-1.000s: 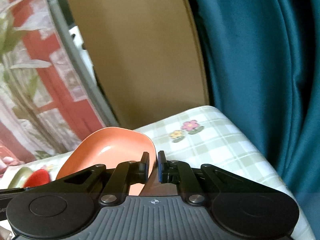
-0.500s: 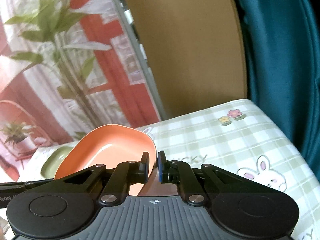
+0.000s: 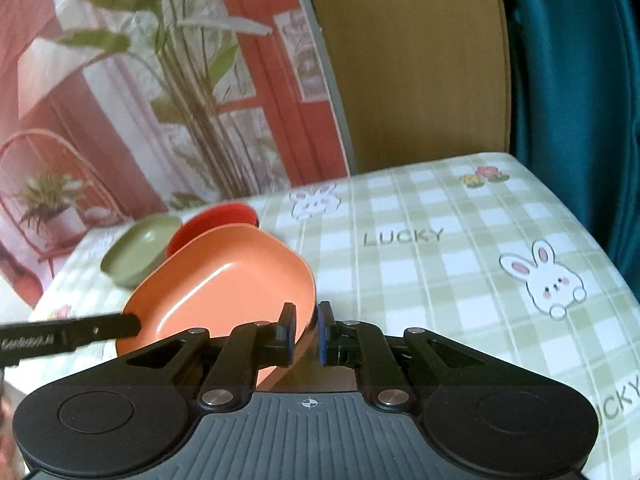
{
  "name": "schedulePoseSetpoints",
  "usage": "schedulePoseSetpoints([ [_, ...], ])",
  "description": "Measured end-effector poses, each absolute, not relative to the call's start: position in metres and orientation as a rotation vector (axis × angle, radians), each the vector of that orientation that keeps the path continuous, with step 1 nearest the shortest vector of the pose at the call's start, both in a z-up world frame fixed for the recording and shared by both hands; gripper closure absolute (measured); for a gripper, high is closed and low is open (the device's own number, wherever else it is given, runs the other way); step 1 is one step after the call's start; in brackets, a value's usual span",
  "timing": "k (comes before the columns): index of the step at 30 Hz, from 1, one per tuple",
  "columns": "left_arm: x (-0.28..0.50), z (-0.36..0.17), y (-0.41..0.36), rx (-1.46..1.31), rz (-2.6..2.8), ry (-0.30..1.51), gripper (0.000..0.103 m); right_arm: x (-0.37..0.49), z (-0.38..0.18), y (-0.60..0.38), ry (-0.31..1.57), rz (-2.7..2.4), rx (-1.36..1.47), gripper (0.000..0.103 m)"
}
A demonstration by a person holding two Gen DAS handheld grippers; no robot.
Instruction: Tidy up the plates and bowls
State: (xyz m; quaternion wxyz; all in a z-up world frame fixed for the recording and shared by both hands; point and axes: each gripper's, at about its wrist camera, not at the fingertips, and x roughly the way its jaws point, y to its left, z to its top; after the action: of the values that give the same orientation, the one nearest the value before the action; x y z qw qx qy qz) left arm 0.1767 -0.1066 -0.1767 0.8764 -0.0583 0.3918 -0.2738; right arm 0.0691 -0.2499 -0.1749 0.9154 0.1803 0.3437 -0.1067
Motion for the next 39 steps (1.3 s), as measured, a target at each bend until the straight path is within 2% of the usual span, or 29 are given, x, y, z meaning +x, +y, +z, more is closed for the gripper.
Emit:
schedulePoseSetpoints([
  [14, 0.175, -0.194, -0.093, -0.114, -0.546, 0.836, 0.088, 0.059, -0.201, -0.227, 0.817, -0.172, 0.376, 0.091],
  [32, 0.174, -0.202, -0.101, -0.072, -0.528, 0.842, 0.088, 0.058, -0.207, -0.227, 0.830, -0.164, 0.334, 0.090],
  [39, 0.176, -0.205, -0.097, -0.090, -0.510, 0.852, 0.088, 0.058, -0.207, -0.225, 0.835, -0.152, 0.310, 0.082],
])
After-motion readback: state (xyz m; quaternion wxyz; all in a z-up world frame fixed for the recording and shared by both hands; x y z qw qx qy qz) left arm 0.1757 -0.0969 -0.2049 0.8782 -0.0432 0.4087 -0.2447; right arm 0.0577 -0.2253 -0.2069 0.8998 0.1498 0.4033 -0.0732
